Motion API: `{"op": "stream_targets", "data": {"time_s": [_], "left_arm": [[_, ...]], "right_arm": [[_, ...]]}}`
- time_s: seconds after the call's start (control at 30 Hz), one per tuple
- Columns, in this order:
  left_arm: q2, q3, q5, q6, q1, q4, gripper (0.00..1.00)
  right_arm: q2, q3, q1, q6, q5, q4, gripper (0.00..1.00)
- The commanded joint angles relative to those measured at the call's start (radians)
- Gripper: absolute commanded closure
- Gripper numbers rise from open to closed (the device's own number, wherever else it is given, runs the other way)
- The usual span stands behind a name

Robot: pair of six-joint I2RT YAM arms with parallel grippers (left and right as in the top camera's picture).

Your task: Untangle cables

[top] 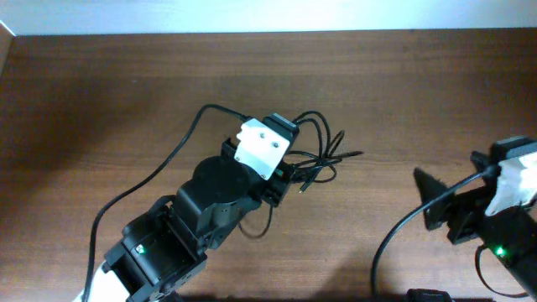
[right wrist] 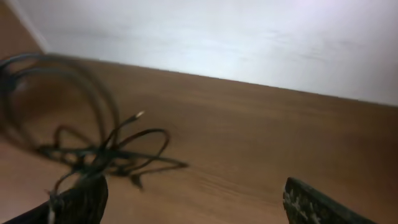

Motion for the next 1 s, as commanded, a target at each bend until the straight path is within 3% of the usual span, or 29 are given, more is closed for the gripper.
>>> {"op": "stream_targets", "data": {"time_s": [0.0,0.23,0.3,0.4,0.63,0.73,0.97], "left_arm": [[-0.013,-0.001,0.079,0.018,0.003,0.055,1.0],[-0.013,-0.001,0.178,0.018,0.003,0.166,1.0],[-0.013,-0.001,0.215,0.018,0.003,0.181,1.0],[-0.013,-0.001,0.254,0.018,0.003,0.189,1.0],[-0.013,-0.001,0.316,0.015,0.003,0.234,1.0],[-0.013,-0.001,0.317,0.015,0.003,0.282,1.0],[-0.011,-0.001,0.422,0.014,0.003,0.35,1.0]], "right_arm": [[-0.002,0.017,-0.005,-0.183,-0.166,-0.023,0.09],[0.048,0.017,-0.005,-0.362,-0.274,-0.084,0.08],[0.071,0.017,-0.005,-0.461,-0.334,-0.107,0.01],[0.106,0.017,-0.005,-0.56,-0.396,-0.139,0.01],[0.203,0.017,-0.005,-0.568,-0.396,-0.181,0.01],[0.248,0.017,-0.005,-0.67,-0.461,-0.251,0.01],[0.301,0.017,-0.005,-0.67,-0.483,-0.256,0.01]]}}
